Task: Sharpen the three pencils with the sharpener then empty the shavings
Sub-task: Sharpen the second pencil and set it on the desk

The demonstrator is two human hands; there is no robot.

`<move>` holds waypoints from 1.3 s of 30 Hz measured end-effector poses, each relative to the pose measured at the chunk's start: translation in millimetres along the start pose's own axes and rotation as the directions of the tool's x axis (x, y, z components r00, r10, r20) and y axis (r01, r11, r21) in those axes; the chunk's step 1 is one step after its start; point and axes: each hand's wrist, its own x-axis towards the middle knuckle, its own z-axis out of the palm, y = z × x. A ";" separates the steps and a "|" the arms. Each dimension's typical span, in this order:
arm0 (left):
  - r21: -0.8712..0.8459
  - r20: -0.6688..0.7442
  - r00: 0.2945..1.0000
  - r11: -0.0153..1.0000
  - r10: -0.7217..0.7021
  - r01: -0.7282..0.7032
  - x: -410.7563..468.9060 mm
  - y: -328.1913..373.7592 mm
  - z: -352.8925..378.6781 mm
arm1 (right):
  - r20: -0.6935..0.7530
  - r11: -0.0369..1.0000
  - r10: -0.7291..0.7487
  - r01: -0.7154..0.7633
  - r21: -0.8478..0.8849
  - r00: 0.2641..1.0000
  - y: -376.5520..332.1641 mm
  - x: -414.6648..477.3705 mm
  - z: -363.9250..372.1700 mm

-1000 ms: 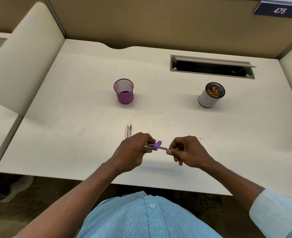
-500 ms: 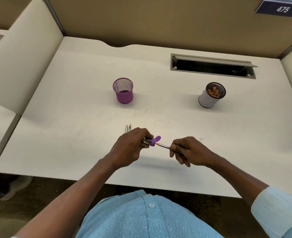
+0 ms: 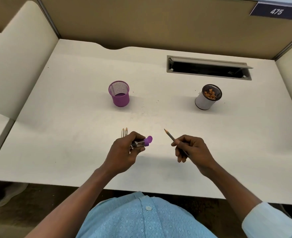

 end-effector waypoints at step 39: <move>-0.233 -0.097 0.946 0.931 -0.310 0.281 -10.4 3.5 17.9 | -0.791 0.895 -0.082 -0.304 -0.326 0.606 60.0 77.3 -3.9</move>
